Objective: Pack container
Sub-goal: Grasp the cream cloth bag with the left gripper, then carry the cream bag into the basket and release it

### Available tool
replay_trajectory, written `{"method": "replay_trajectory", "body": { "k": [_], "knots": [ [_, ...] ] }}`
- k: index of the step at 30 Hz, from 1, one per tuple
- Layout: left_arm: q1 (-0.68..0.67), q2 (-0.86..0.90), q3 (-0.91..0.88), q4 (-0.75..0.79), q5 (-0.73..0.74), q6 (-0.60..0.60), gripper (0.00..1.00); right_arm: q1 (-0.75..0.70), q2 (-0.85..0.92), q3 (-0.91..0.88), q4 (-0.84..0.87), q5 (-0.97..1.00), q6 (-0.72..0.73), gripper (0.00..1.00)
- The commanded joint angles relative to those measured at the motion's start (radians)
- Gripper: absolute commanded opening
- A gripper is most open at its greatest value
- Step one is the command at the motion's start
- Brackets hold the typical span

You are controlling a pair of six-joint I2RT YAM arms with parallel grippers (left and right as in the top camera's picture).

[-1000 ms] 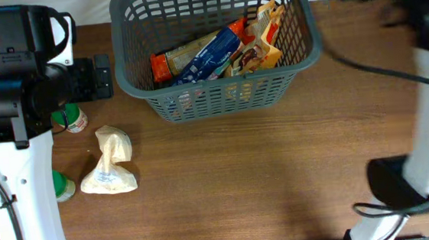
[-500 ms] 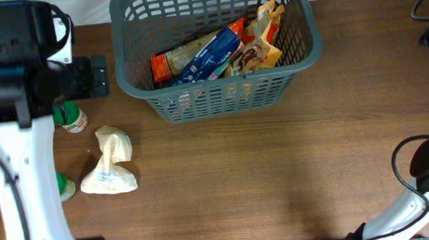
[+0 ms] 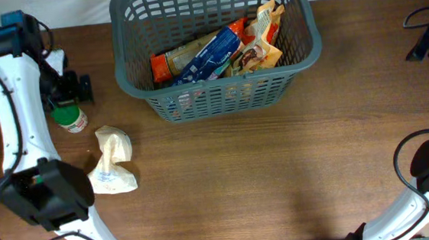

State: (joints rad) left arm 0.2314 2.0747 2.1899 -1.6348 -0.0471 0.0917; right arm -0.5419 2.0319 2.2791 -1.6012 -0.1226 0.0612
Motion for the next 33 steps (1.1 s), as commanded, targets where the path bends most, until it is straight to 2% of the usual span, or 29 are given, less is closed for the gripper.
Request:
{"method": "replay_trajectory", "body": {
  "k": [1, 8, 9, 11, 18, 21, 22, 23, 24, 25, 26, 29, 33],
  "knots": [
    [-0.023, 0.105, -0.007, -0.053, 0.067, 0.045, 0.98, -0.002, -0.016, -0.008, 0.0, -0.013, 0.011, 0.99],
    [-0.052, 0.136, -0.195, -0.011, 0.033, 0.045, 0.97, -0.002, -0.016, -0.008, 0.0, -0.013, 0.011, 0.99],
    [-0.052, 0.136, -0.226, -0.008, 0.034, 0.044, 0.93, -0.002, -0.016, -0.008, 0.0, -0.013, 0.011, 0.99],
    [-0.052, 0.136, -0.285, 0.0, 0.04, 0.044, 0.91, -0.002, -0.016, -0.008, 0.0, -0.013, 0.011, 0.99],
    [-0.051, 0.136, -0.541, 0.206, 0.006, 0.034, 0.91, -0.002, -0.016, -0.008, 0.0, -0.013, 0.011, 0.99],
    [-0.054, 0.136, -0.585, 0.269, 0.019, 0.034, 0.89, -0.002, -0.016, -0.008, 0.0, -0.013, 0.011, 0.99],
    [-0.054, 0.136, -0.595, 0.292, 0.032, 0.034, 0.73, -0.002, -0.016, -0.008, 0.0, -0.013, 0.011, 0.99],
    [-0.054, 0.136, -0.608, 0.312, 0.038, 0.034, 0.39, -0.002, -0.016, -0.008, 0.0, -0.013, 0.011, 0.99],
    [-0.054, 0.136, -0.616, 0.321, 0.037, 0.034, 0.15, -0.002, -0.016, -0.008, 0.0, -0.013, 0.011, 0.99],
    [-0.054, 0.136, -0.619, 0.323, 0.037, 0.033, 0.06, -0.002, -0.016, -0.008, 0.0, -0.013, 0.011, 0.99],
    [-0.054, 0.136, -0.618, 0.323, 0.038, 0.029, 0.02, -0.002, -0.016, -0.008, 0.0, -0.013, 0.011, 0.99],
    [-0.054, 0.132, -0.562, 0.29, 0.082, 0.01, 0.02, -0.002, -0.016, -0.008, 0.0, -0.013, 0.011, 0.99],
    [-0.055, 0.086, -0.312, 0.169, 0.105, 0.005, 0.02, -0.002, -0.016, -0.008, 0.0, -0.013, 0.011, 0.99]
  ]
}}
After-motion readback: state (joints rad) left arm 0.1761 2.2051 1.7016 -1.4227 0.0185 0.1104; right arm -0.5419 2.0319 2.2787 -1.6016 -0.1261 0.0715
